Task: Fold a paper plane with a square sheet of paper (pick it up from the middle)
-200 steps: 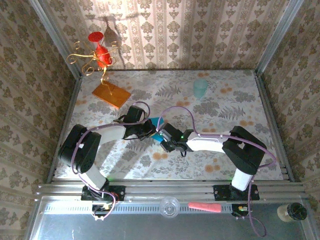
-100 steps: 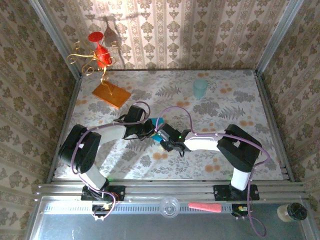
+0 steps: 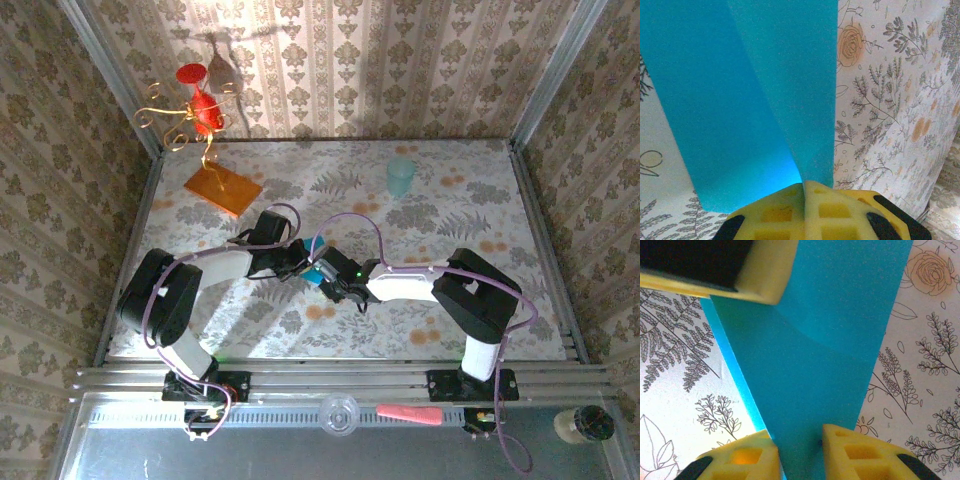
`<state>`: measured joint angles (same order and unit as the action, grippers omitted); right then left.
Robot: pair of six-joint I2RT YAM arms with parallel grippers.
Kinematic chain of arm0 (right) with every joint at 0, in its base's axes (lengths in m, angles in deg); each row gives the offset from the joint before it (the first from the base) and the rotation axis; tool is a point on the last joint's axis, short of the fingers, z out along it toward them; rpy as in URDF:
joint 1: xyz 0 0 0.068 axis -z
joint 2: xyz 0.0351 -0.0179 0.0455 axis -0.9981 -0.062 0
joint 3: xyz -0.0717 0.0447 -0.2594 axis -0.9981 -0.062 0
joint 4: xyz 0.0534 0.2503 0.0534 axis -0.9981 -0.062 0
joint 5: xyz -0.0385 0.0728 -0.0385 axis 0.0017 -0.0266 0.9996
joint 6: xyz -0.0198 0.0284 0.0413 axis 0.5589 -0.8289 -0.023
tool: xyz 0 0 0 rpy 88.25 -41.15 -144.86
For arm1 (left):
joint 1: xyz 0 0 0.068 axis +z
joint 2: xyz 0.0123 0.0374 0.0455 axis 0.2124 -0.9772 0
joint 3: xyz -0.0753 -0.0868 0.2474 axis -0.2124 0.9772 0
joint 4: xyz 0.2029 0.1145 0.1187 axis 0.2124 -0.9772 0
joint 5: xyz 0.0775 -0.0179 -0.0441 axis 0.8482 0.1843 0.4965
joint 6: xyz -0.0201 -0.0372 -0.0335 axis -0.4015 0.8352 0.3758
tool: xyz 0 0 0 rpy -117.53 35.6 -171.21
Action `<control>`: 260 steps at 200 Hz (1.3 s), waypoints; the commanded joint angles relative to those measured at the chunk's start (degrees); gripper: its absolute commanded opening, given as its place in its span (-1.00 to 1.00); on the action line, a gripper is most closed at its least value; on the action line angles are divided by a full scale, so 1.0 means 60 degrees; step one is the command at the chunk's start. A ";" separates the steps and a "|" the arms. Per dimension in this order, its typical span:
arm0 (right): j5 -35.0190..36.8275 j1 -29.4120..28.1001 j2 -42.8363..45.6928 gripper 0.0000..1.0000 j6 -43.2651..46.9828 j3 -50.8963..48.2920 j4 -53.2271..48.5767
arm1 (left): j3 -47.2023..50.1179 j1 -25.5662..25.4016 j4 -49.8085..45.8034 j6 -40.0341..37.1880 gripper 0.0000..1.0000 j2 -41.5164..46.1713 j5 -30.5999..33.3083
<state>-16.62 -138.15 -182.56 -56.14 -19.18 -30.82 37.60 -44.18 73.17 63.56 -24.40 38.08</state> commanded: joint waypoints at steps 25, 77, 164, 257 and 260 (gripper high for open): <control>0.0100 -0.0059 -0.0148 -0.56 -0.0089 0.0075 0.0045 | -0.0353 0.0042 -0.0458 0.0122 -0.83 0.0332 0.0142; -0.0432 0.0015 -0.0176 -0.64 -0.0465 -0.0393 0.0409 | -0.0427 0.0600 -0.1083 0.0078 -0.56 0.0966 0.0939; -0.3100 0.0889 -0.0064 -0.68 -0.1248 -0.0967 0.0931 | 0.0160 0.0714 -0.0666 -0.0015 -0.45 0.2009 0.1406; -0.6970 0.2415 -0.0491 -0.71 -0.2400 -0.0967 0.1082 | 0.1447 0.0070 0.1923 0.0433 -0.25 0.1896 0.0442; -0.7050 0.2464 -0.0520 -0.71 -0.2460 -0.0936 0.1064 | 0.1460 0.0052 0.1990 0.0439 -0.25 0.1865 0.0413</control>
<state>-50.74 -124.79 -183.02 -67.61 -24.25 -20.85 45.47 -42.76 79.05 65.30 -12.10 42.69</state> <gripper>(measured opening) 0.148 0.374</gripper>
